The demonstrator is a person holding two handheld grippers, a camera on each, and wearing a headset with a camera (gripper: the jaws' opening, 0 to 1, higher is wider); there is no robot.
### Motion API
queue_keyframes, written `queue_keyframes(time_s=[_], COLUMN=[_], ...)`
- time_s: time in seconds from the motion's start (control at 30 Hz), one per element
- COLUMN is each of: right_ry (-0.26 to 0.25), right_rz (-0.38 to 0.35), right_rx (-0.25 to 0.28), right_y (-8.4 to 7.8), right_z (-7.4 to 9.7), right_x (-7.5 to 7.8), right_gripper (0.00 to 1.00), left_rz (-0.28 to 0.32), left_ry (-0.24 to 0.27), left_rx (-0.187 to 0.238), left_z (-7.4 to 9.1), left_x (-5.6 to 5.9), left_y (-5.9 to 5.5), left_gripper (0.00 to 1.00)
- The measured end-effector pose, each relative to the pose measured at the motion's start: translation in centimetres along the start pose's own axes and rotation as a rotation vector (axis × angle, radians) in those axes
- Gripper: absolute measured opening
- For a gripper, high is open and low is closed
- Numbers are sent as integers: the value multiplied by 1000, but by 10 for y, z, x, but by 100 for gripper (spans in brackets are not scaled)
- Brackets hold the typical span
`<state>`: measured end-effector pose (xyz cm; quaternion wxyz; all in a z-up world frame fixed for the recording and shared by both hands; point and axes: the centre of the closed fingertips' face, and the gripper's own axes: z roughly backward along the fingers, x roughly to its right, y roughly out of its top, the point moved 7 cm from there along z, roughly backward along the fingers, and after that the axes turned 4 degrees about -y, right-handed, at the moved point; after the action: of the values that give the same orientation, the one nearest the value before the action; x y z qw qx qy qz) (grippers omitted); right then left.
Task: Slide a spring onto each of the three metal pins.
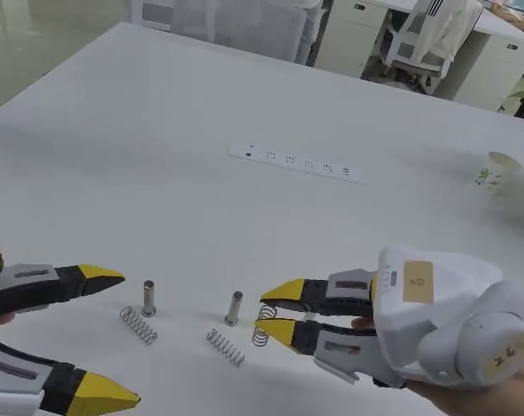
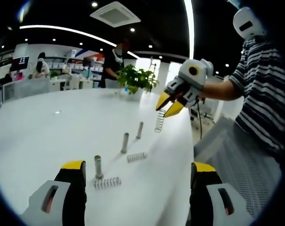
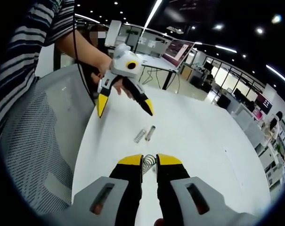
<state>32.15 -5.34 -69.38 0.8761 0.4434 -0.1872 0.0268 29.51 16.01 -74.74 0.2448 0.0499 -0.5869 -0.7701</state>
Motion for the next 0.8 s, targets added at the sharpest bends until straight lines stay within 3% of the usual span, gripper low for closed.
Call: queue_keyframes(time_s=[0.17, 0.6, 0.8], right_ry=[-8, -43, -88], right_rz=[-7, -18, -35], right_rx=[-8, -24, -43], right_y=[-4, -13, -22], right_z=[2, 8, 14], right_x=[2, 12, 24], right_gripper=[8, 8, 8], left_rz=[-1, 38, 40], left_ry=[36, 74, 92], left_rx=[7, 20, 29], left_z=[4, 10, 13], left_x=[-6, -13, -15], left_y=[-1, -5, -6], left_gripper=[98, 98, 98])
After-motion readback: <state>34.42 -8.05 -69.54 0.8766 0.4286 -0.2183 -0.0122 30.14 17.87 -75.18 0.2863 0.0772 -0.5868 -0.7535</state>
